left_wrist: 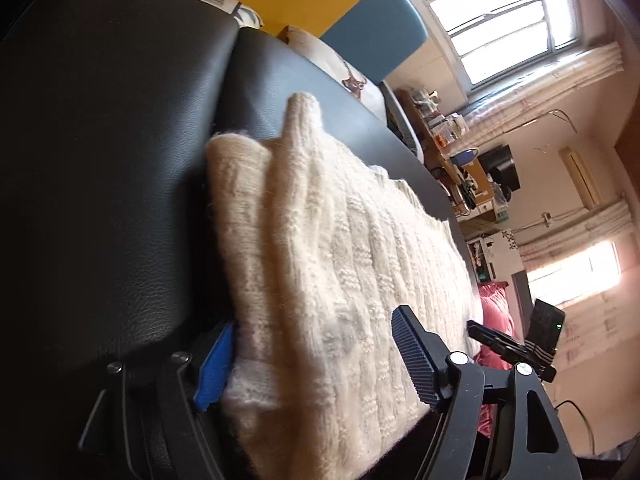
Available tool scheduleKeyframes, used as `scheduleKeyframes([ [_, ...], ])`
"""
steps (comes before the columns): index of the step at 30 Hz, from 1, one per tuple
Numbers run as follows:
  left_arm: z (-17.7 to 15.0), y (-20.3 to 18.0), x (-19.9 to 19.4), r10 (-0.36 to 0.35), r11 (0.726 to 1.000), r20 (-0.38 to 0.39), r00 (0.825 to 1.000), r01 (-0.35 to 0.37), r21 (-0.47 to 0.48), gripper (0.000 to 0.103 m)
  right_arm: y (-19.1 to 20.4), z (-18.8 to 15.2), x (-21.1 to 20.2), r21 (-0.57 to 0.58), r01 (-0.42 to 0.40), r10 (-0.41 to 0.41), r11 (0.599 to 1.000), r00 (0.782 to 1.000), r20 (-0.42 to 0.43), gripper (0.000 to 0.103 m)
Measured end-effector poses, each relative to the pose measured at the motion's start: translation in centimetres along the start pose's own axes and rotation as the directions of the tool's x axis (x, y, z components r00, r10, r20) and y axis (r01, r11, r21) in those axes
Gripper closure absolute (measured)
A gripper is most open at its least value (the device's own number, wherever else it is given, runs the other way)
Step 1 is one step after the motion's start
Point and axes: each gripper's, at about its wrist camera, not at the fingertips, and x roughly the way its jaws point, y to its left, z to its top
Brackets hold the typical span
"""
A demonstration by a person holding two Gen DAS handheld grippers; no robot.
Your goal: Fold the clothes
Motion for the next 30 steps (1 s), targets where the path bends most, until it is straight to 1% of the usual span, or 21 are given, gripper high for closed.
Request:
scheduleKeyframes([
  [2, -0.1, 0.0, 0.1, -0.010, 1.000, 0.001, 1.000, 0.010, 0.000, 0.031, -0.4, -0.3, 0.3, 0.017, -0.013, 0.013, 1.000, 1.000, 0.005, 0.077],
  [3, -0.1, 0.0, 0.1, -0.013, 1.000, 0.000, 1.000, 0.013, -0.002, 0.035, -0.6, -0.4, 0.3, 0.027, -0.023, 0.023, 0.999, 1.000, 0.012, 0.077],
  [4, -0.2, 0.0, 0.1, -0.012, 1.000, -0.004, 1.000, 0.012, -0.010, 0.044, -0.8, -0.5, 0.3, 0.036, -0.033, 0.032, 0.999, 0.999, 0.018, 0.077],
  [5, -0.2, 0.1, 0.1, -0.020, 1.000, -0.008, 1.000, 0.020, -0.022, 0.048, -1.0, -0.7, 0.3, 0.045, -0.042, 0.041, 0.998, 0.999, 0.025, 0.077],
  [8, -0.2, 0.7, 0.2, -0.088, 0.993, -0.010, 0.996, 0.087, -0.078, 0.052, -1.6, -1.1, 0.2, 0.063, -0.061, 0.058, 0.996, 0.997, 0.046, 0.077],
  [10, -0.4, 1.1, 0.1, -0.134, 0.984, -0.004, 0.991, 0.133, -0.116, 0.054, -1.5, -1.4, 0.1, 0.055, -0.054, 0.051, 0.997, 0.997, 0.053, 0.077],
  [11, -0.4, 1.3, 0.1, -0.143, 0.981, -0.011, 0.990, 0.140, -0.137, 0.054, -1.4, -1.5, 0.1, 0.047, -0.049, 0.046, 0.998, 0.997, 0.056, 0.077],
  [13, -0.3, 1.8, -0.3, -0.116, 0.981, -0.020, 0.993, 0.111, -0.161, 0.055, -1.4, -1.8, 0.0, 0.034, -0.041, 0.039, 0.999, 0.997, 0.061, 0.077],
  [15, 0.0, 2.1, -1.4, -0.075, 0.985, 0.000, 0.997, 0.074, -0.158, 0.051, -1.2, -1.7, 0.0, 0.033, -0.043, 0.041, 0.999, 0.997, 0.067, 0.077],
  [16, 0.0, 2.1, -2.0, -0.058, 0.988, 0.006, 0.998, 0.058, -0.141, 0.039, -1.1, -1.7, 0.0, 0.033, -0.045, 0.043, 0.998, 0.997, 0.069, 0.077],
  [17, 0.0, 2.0, -2.3, -0.059, 0.990, 0.005, 0.998, 0.059, -0.126, 0.032, -1.2, -1.7, 0.0, 0.035, -0.046, 0.044, 0.998, 0.997, 0.069, 0.077],
  [18, 0.0, 1.8, -2.2, -0.063, 0.992, -0.004, 0.998, 0.062, -0.112, 0.029, -1.2, -1.7, 0.0, 0.037, -0.047, 0.044, 0.998, 0.997, 0.068, 0.077],
  [20, -0.1, 1.2, -1.7, -0.046, 0.996, -0.027, 0.999, 0.044, -0.072, 0.023, -1.2, -1.6, 0.0, 0.039, -0.045, 0.042, 0.998, 0.997, 0.067, 0.077],
  [22, -0.4, 0.2, -1.0, -0.026, 1.000, -0.041, 0.999, 0.025, -0.010, 0.021, -1.2, -1.7, -0.1, 0.033, -0.040, 0.038, 0.999, 0.997, 0.072, 0.077],
  [23, -0.6, -0.2, -0.7, -0.030, 0.999, -0.043, 0.999, 0.031, 0.011, 0.021, -1.2, -1.8, -0.1, 0.031, -0.038, 0.036, 0.999, 0.997, 0.075, 0.077],
  [24, -0.6, -0.6, -0.4, -0.054, 0.998, -0.042, 0.998, 0.054, 0.017, 0.022, -1.2, -1.8, -0.1, 0.033, -0.039, 0.037, 0.999, 0.997, 0.074, 0.077],
  [25, -0.7, -0.9, -0.1, -0.070, 0.997, -0.041, 0.997, 0.070, 0.019, 0.026, -1.3, -1.7, -0.1, 0.037, -0.042, 0.039, 0.998, 0.997, 0.071, 0.077],
  [27, -0.8, -1.1, 0.5, -0.076, 0.997, -0.040, 0.996, 0.077, 0.008, 0.040, -1.5, -1.6, -0.2, 0.046, -0.047, 0.044, 0.998, 0.997, 0.065, 0.077],
  [28, -0.9, -1.0, 0.8, -0.075, 0.997, -0.034, 0.997, 0.075, -0.002, 0.061, -1.8, -1.5, -0.6, 0.062, -0.057, 0.052, 0.996, 0.996, 0.067, 0.077],
  [29, -1.0, -0.6, 0.8, -0.066, 0.998, -0.022, 0.998, 0.066, -0.022, 0.075, -2.1, -1.5, -1.1, 0.082, -0.068, 0.063, 0.994, 0.996, 0.071, 0.077],
  [30, -1.1, -0.2, 0.8, -0.065, 0.997, -0.008, 0.998, 0.065, -0.043, 0.076, -2.5, -1.5, -1.8, 0.089, -0.075, 0.068, 0.993, 0.994, 0.082, 0.077],
])
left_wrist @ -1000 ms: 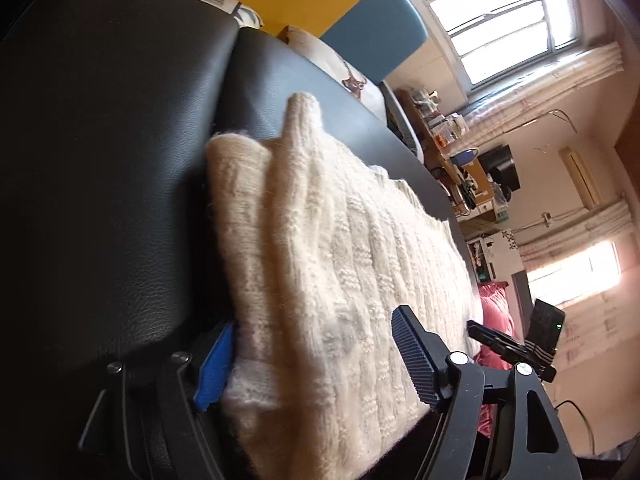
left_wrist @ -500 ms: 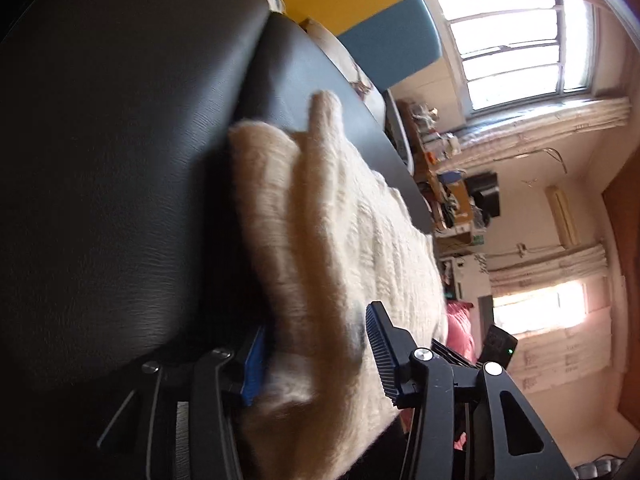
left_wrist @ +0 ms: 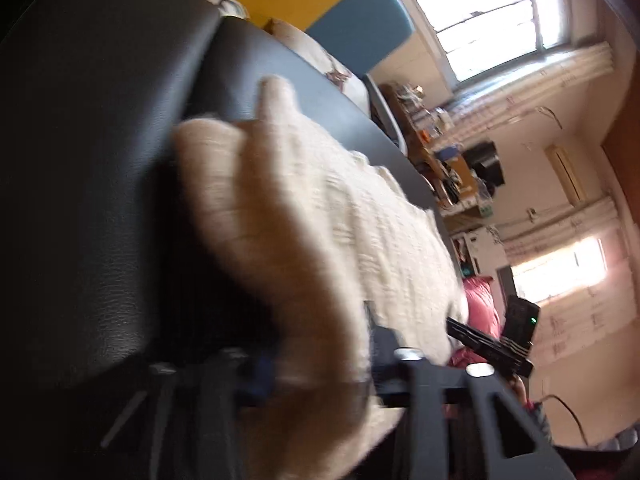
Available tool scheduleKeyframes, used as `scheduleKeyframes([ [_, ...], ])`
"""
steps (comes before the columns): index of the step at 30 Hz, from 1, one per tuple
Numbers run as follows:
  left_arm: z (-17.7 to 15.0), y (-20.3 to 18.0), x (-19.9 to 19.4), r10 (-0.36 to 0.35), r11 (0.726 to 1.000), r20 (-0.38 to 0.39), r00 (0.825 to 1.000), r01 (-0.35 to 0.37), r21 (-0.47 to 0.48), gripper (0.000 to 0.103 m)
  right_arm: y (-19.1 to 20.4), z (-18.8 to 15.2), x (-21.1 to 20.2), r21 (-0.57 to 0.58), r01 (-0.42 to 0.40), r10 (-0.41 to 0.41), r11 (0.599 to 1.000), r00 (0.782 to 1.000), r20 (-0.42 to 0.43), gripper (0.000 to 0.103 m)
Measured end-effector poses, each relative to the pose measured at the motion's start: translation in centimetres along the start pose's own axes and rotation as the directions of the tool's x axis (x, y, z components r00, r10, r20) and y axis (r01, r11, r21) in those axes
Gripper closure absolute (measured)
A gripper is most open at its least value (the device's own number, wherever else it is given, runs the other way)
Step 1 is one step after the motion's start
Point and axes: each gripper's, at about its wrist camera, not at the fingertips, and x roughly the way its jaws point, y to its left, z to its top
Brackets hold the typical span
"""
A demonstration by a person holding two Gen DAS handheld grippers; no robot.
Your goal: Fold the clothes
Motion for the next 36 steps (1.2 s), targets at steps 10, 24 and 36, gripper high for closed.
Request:
scheduleKeyframes([
  [10, -1.5, 1.4, -0.9, -0.130, 0.978, 0.169, 0.977, 0.154, -0.143, 0.082, -3.2, -0.4, -4.6, -0.152, 0.119, -0.118, 0.981, 0.993, 0.014, 0.077],
  [24, -0.9, -3.9, -1.8, -0.163, 0.975, 0.274, 0.948, 0.198, -0.104, 0.084, -5.7, 0.0, -0.4, -0.167, 0.073, -0.095, 0.983, 0.988, -0.124, 0.084],
  [36, 2.5, -12.5, -1.3, -0.247, 0.960, 0.279, 0.928, 0.274, -0.063, 0.084, -6.3, -0.7, -0.6, -0.126, 0.056, -0.069, 0.990, 0.992, -0.103, 0.082],
])
